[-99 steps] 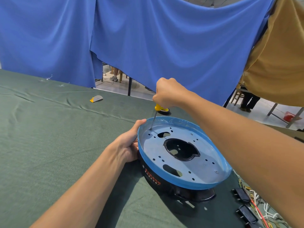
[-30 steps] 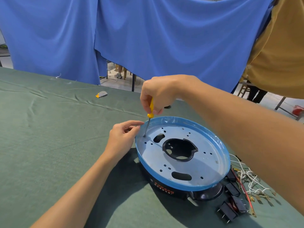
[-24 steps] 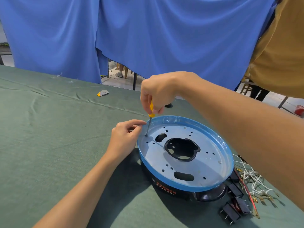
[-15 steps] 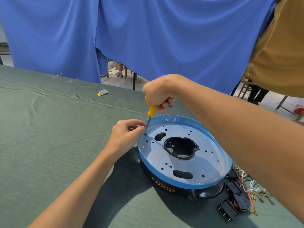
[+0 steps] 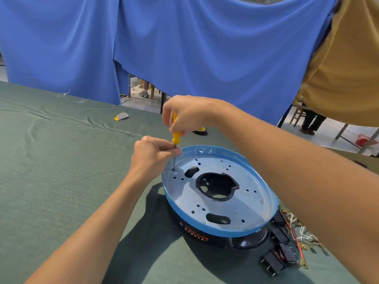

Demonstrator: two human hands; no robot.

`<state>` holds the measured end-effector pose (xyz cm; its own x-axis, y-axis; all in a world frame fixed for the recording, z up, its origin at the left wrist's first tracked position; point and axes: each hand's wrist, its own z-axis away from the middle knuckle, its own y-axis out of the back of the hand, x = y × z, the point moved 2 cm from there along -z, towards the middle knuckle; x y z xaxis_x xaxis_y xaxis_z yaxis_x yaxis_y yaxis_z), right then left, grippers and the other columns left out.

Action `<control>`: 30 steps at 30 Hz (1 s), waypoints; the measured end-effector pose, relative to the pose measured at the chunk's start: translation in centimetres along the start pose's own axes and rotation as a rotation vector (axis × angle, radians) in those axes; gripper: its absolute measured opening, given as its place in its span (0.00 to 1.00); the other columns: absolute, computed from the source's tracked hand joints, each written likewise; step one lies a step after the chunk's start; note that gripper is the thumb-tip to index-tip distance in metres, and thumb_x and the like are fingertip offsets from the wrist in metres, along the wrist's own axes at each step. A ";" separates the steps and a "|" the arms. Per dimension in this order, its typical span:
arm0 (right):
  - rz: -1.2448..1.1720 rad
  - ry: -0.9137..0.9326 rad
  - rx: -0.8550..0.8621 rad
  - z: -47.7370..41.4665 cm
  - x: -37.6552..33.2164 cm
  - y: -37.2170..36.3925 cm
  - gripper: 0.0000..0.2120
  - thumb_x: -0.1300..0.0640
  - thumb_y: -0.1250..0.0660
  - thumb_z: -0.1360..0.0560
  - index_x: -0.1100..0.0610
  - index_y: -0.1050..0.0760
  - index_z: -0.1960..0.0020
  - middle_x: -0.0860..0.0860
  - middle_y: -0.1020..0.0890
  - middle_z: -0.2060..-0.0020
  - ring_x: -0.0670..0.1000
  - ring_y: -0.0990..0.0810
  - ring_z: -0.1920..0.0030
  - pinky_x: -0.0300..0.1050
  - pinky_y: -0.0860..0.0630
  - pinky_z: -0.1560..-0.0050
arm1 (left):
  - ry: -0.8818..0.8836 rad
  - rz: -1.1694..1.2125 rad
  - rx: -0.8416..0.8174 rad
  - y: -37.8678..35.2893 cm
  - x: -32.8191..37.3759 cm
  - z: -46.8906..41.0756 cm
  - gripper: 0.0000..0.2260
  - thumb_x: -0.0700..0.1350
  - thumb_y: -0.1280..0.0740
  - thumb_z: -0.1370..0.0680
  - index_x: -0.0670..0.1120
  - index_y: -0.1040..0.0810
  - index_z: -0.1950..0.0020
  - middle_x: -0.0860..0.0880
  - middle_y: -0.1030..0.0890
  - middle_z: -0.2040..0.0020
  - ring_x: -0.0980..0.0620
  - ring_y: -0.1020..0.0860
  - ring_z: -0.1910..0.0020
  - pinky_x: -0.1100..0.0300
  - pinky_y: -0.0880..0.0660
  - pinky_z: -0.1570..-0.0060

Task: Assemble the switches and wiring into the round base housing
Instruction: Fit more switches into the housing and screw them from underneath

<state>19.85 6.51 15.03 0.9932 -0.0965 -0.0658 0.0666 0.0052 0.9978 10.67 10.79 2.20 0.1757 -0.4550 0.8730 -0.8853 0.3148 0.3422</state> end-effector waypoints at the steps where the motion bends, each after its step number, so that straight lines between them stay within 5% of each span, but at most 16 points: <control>1: 0.021 0.021 0.017 0.1 0.0 0.0 0.06 0.61 0.34 0.24 0.55 0.21 0.50 0.50 0.16 0.57 0.45 0.17 0.62 0.32 0.27 0.74 | -0.002 0.008 -0.001 0.1 -0.1 0.0 0.06 0.45 0.21 0.32 0.55 0.14 0.61 0.56 0.15 0.64 0.50 0.17 0.57 0.45 0.21 0.52; 5: 0.140 0.019 0.095 -0.2 -0.7 -0.5 0.03 0.57 0.31 0.26 0.57 0.21 0.57 0.52 0.17 0.68 0.46 0.17 0.63 0.44 0.18 0.62 | -0.047 0.012 -0.079 0.3 -0.5 -0.1 0.06 0.41 0.25 0.28 0.52 0.14 0.63 0.45 0.15 0.63 0.47 0.22 0.64 0.52 0.25 0.57; 7: 0.152 -0.013 0.137 -0.7 -0.9 -0.9 0.08 0.59 0.33 0.26 0.56 0.29 0.62 0.54 0.21 0.69 0.51 0.16 0.66 0.48 0.18 0.65 | -0.042 0.053 -0.115 0.2 -0.4 0.0 0.05 0.40 0.26 0.26 0.49 0.13 0.59 0.49 0.14 0.62 0.54 0.19 0.62 0.53 0.21 0.53; 9: 0.115 -0.055 0.177 -0.9 -0.7 -1.3 0.11 0.61 0.37 0.25 0.56 0.35 0.64 0.55 0.24 0.70 0.51 0.18 0.74 0.42 0.23 0.75 | -0.021 0.082 -0.096 0.1 -0.4 0.2 0.03 0.41 0.23 0.29 0.49 0.13 0.57 0.55 0.14 0.62 0.58 0.17 0.59 0.51 0.20 0.49; 13: 0.082 -0.113 0.256 -0.4 -0.3 -2.0 0.16 0.55 0.37 0.21 0.57 0.35 0.66 0.52 0.25 0.76 0.47 0.25 0.85 0.37 0.30 0.77 | 0.001 0.032 -0.054 -0.3 -0.5 0.4 0.05 0.45 0.21 0.31 0.55 0.14 0.63 0.52 0.14 0.64 0.48 0.17 0.57 0.46 0.21 0.50; 16: 0.094 -0.060 0.180 0.0 -0.4 -1.5 0.16 0.49 0.35 0.22 0.56 0.30 0.64 0.52 0.23 0.70 0.46 0.21 0.78 0.38 0.30 0.74 | -0.014 -0.016 -0.110 -0.5 -0.4 0.1 0.08 0.44 0.24 0.28 0.56 0.15 0.63 0.45 0.14 0.61 0.39 0.18 0.53 0.43 0.22 0.48; 18: 0.123 -0.006 0.061 0.3 -0.5 -1.1 0.05 0.56 0.33 0.24 0.57 0.23 0.55 0.54 0.19 0.65 0.47 0.19 0.68 0.39 0.27 0.72 | -0.030 -0.054 -0.141 -0.7 -0.3 -0.1 0.09 0.44 0.26 0.26 0.56 0.15 0.64 0.44 0.14 0.59 0.39 0.19 0.54 0.44 0.22 0.50; 20: 0.154 0.013 0.048 0.6 -0.3 -1.0 0.05 0.62 0.34 0.26 0.59 0.20 0.52 0.55 0.18 0.64 0.49 0.20 0.64 0.39 0.28 0.71 | -0.048 -0.088 -0.166 -0.7 -0.3 -0.1 0.09 0.44 0.28 0.24 0.55 0.15 0.63 0.48 0.14 0.57 0.42 0.19 0.56 0.47 0.24 0.54; 25: 0.129 -0.077 0.149 0.5 -0.2 -1.6 0.13 0.61 0.34 0.25 0.58 0.31 0.66 0.52 0.27 0.70 0.51 0.23 0.72 0.43 0.23 0.71 | -0.060 -0.087 -0.175 -0.6 -0.3 0.0 0.05 0.43 0.28 0.24 0.51 0.13 0.57 0.52 0.14 0.60 0.52 0.18 0.62 0.54 0.24 0.59; 28: 0.136 -0.150 0.212 0.3 -0.3 -1.9 0.14 0.66 0.39 0.25 0.57 0.37 0.68 0.53 0.29 0.71 0.49 0.27 0.78 0.31 0.38 0.83 | -0.032 -0.086 -0.078 -0.5 -0.4 0.1 0.03 0.47 0.22 0.31 0.53 0.14 0.63 0.46 0.15 0.65 0.45 0.19 0.64 0.49 0.20 0.59; 30: 0.130 -0.188 0.211 0.2 -0.3 -2.1 0.14 0.66 0.40 0.25 0.57 0.37 0.66 0.54 0.29 0.71 0.49 0.28 0.80 0.31 0.38 0.81 | -0.042 -0.113 -0.078 -0.5 -0.6 0.0 0.04 0.48 0.22 0.30 0.53 0.14 0.63 0.41 0.16 0.65 0.44 0.24 0.68 0.49 0.22 0.62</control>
<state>19.40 6.28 12.97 0.9557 -0.2907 0.0463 -0.1007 -0.1749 0.9794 11.02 10.91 1.55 0.2533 -0.5249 0.8126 -0.8246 0.3221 0.4651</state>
